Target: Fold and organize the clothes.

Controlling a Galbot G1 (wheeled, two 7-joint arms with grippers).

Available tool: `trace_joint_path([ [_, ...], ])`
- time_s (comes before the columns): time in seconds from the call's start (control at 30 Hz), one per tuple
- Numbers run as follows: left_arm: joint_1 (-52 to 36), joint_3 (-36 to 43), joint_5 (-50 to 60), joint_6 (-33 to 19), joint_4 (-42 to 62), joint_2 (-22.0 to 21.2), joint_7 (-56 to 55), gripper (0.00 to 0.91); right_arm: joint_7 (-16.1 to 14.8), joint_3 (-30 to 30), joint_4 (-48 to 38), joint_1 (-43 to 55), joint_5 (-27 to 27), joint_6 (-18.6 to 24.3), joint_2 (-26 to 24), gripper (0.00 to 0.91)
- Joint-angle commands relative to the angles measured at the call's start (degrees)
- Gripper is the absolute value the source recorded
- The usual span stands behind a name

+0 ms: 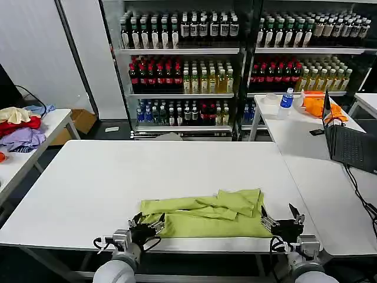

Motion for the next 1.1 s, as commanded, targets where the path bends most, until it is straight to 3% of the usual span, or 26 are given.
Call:
trace_joint_path([
  [0.03,-0.94,-0.28,-2.76,0.63,2.13,-3.67,-0.99,0.907,-0.02,0.62,1.18,-1.42,-0.21,0.13,0.02,0.907],
  [0.6,0.69,-3.47,-11.60,1.31,0.72,-3.33,1.52,0.907,-0.07,1.26,1.93,-2.30,-0.18,0.19,0.15,0.907],
  [0.8,-0.42,-6.18,-20.91,2.81,1.11,-3.68,0.07,0.907,-0.10,0.99,1.89,-2.45,-0.42,0.25,0.69,0.907],
  [1.1,-0.81,-6.06,-14.93,-0.66,1.02,-3.86,-2.99,0.907,-0.22,0.75,2.02,-2.45,-0.64,0.24,0.94,0.907],
])
